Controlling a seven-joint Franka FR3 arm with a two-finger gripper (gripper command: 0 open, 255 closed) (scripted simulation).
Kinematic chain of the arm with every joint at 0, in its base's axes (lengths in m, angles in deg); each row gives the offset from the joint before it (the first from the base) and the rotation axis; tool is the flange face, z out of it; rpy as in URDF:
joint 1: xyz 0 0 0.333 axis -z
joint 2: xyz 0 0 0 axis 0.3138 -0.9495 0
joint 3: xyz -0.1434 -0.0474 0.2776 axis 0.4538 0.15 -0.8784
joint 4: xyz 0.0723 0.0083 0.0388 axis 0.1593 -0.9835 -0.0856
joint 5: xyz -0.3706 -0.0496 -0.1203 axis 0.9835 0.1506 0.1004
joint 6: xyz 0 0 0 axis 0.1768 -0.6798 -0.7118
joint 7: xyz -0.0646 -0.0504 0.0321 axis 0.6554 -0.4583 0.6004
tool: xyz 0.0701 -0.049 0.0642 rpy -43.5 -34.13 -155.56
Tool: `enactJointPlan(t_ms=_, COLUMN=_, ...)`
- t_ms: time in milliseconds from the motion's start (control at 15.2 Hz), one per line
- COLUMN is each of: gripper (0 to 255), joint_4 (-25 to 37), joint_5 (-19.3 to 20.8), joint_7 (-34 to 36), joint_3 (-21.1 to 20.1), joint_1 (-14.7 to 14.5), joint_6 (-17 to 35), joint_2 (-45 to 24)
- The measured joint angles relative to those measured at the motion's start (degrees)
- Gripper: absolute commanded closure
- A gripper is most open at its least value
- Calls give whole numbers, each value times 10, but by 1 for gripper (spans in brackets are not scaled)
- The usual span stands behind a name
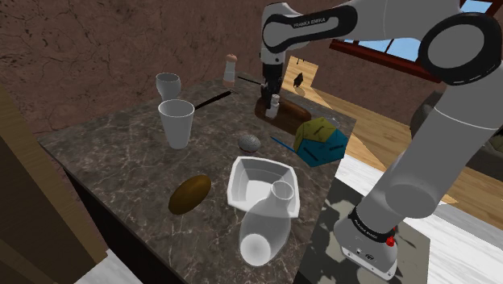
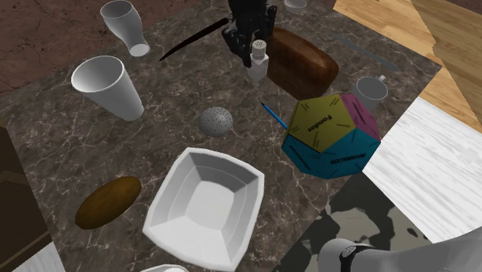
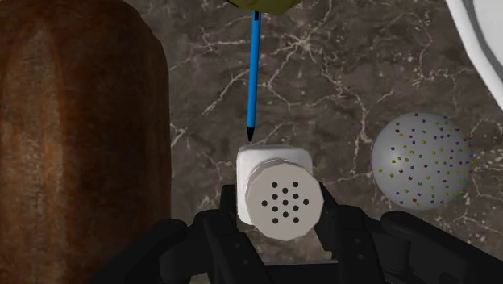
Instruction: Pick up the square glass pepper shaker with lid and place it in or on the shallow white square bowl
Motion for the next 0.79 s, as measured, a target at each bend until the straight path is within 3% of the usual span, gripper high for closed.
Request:
enactJointPlan(t_ms=264, gripper=255, joint_4=8, joint_5=0, joint_7=4, joint_3=-2, joint_1=-3, joint_6=-22, joint_2=13)
enactJointPlan(t_ms=792, gripper=255, joint_4=-99, joint_5=-15, joint_7=85, joint_3=-45, joint_1=-46, joint_6=-16, joint_2=111)
